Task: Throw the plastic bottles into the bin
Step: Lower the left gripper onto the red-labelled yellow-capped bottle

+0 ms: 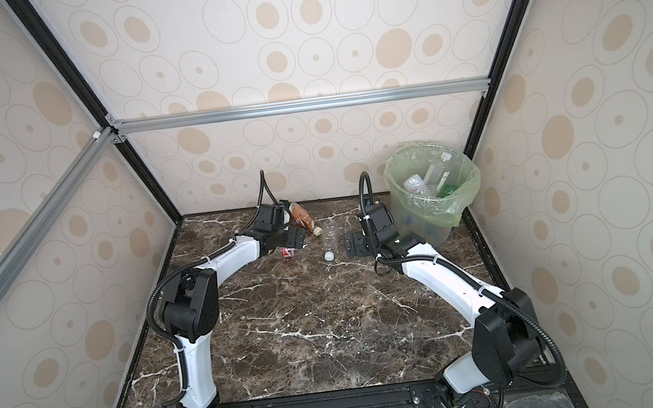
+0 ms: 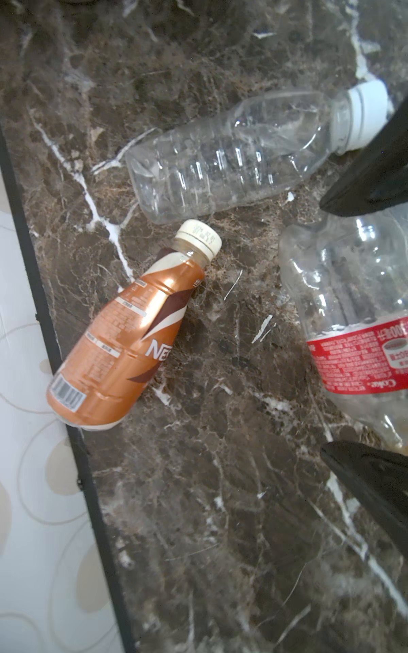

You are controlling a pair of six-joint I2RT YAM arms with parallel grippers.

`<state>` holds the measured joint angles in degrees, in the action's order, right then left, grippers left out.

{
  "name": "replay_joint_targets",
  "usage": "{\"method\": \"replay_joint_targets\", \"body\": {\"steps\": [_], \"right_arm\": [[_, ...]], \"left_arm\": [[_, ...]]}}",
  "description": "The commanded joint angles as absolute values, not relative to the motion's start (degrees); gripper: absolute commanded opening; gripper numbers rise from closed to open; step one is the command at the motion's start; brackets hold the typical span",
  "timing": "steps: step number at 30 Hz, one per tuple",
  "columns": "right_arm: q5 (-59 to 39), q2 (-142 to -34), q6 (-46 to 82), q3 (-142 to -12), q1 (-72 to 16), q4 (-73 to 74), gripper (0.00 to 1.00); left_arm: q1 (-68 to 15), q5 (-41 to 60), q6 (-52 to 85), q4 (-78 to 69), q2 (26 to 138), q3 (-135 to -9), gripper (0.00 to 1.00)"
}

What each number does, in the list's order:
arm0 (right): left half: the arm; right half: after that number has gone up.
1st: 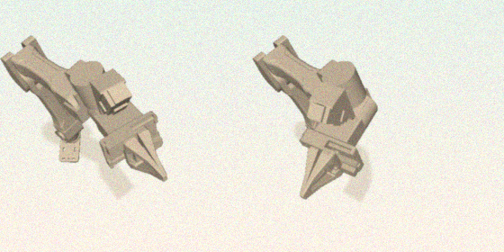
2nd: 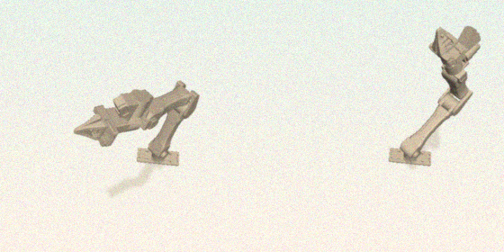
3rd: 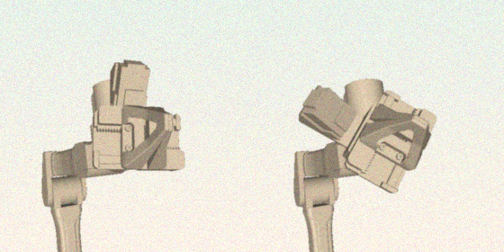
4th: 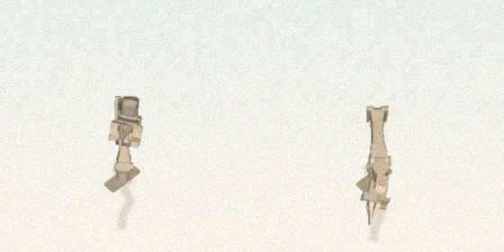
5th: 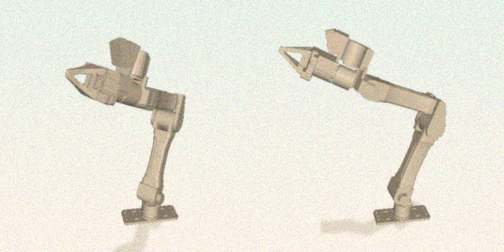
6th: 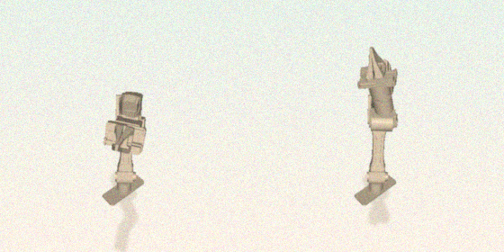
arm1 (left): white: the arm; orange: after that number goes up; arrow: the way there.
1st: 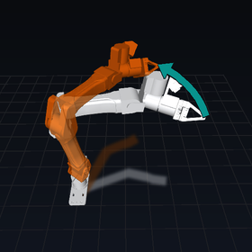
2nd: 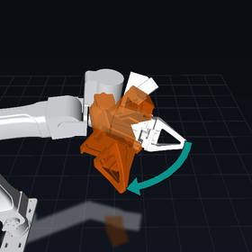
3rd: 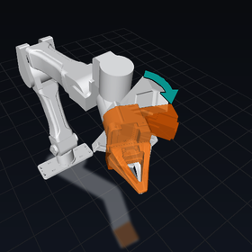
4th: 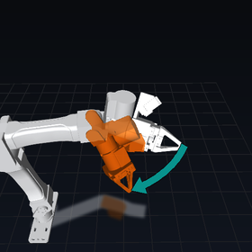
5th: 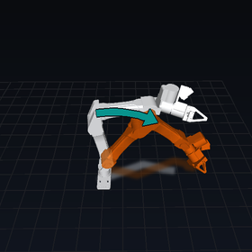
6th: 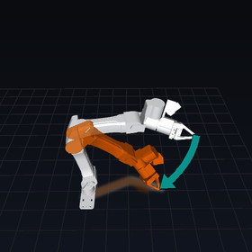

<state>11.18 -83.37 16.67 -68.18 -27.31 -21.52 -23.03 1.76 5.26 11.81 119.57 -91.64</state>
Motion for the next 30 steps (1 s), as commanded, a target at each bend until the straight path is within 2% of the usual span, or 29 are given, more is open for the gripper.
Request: {"method": "replay_joint_targets", "body": {"steps": [1,8,15,25,30], "right_arm": [[12.3,-81.6,17.1,-67.0,-27.4,-21.4,1.00],[12.3,-81.4,16.8,-66.4,-27.4,-20.6,1.00],[13.2,-81.0,15.7,-66.4,-27.4,-20.9,1.00],[11.7,-80.9,15.6,-66.1,-26.9,-20.7,1.00],[4.4,-81.3,16.2,-67.7,-26.4,-21.4,1.00]], "left_arm": [[-23.5,1.6,-7.2,19.1,117.3,-95.7,0.99],[-23.5,-6.1,-22.7,17.1,114.5,-92.3,0.99],[-23.5,0.5,-39.7,4.3,106.1,-80.1,0.99],[-24.2,3.0,-48.0,19.4,113.0,-88.0,0.99],[-24.2,3.3,-48.1,20.3,114.1,-87.9,0.99]]}}
